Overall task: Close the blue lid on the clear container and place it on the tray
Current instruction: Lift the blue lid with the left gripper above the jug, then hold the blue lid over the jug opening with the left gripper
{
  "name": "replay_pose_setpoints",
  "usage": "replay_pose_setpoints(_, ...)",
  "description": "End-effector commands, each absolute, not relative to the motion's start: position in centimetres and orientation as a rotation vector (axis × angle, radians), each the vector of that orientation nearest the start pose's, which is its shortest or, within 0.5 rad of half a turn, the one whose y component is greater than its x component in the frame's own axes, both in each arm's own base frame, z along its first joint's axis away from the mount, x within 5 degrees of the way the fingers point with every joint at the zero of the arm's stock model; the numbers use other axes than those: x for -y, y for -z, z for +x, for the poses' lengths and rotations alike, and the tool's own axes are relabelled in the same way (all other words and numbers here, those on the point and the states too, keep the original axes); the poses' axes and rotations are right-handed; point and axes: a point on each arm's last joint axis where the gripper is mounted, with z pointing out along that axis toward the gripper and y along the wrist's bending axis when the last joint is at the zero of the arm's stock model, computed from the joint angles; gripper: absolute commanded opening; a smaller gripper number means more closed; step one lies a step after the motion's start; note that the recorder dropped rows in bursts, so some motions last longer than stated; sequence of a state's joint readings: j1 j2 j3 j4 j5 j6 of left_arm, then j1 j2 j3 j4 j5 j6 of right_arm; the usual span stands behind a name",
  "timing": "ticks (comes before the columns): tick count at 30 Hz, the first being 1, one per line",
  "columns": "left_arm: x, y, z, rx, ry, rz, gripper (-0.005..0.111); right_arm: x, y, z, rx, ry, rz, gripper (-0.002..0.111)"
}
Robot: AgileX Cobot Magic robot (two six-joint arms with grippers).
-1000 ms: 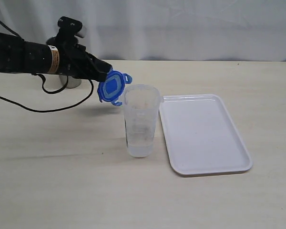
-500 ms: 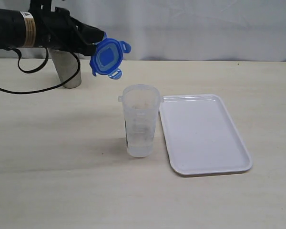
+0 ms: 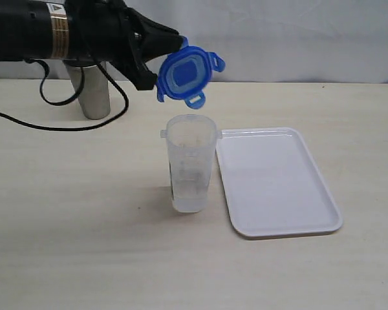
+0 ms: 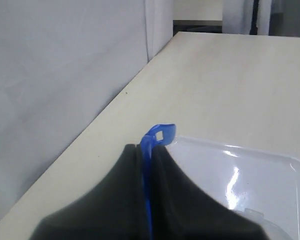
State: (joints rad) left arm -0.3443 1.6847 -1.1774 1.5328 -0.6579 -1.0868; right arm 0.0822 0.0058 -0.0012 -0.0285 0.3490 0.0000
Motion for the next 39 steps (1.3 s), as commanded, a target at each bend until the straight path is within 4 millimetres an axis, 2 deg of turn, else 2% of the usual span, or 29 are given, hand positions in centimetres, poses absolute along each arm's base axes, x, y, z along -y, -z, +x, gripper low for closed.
replay_pose_setpoints(1, 19.5, -28.8, 32.9, -1.552, 0.442, 1.156, 0.0, -0.4, -18.2, 5.3, -1.824, -0.032, -0.096, 0.005)
replay_pose_setpoints(9, 20.3, -28.7, 32.8, -1.526, 0.283, 1.206, 0.0, -0.4, -18.2, 5.3, -1.824, -0.032, -0.096, 0.005)
replay_pose_setpoints(19, 20.5, -29.1, 32.6, -1.488, 0.3, 1.227, 0.0, -0.4, -18.2, 5.3, -1.824, -0.032, -0.096, 0.005)
replay_pose_setpoints(27, 20.0, -29.5, 33.4, -1.507, 0.184, 1.194, 0.0, -0.4, -18.2, 5.3, -1.824, -0.032, -0.096, 0.005)
replay_pose_setpoints(31, 20.0, -29.5, 33.4, -1.501, 0.192, 1.201, 0.0, -0.4, -18.2, 5.3, -1.824, -0.032, -0.096, 0.005)
replay_pose_setpoints(39, 20.5, -28.7, 32.4, -1.443, 0.239, 1.332, 0.0, -0.4, -18.2, 5.3, -1.824, -0.032, -0.096, 0.005)
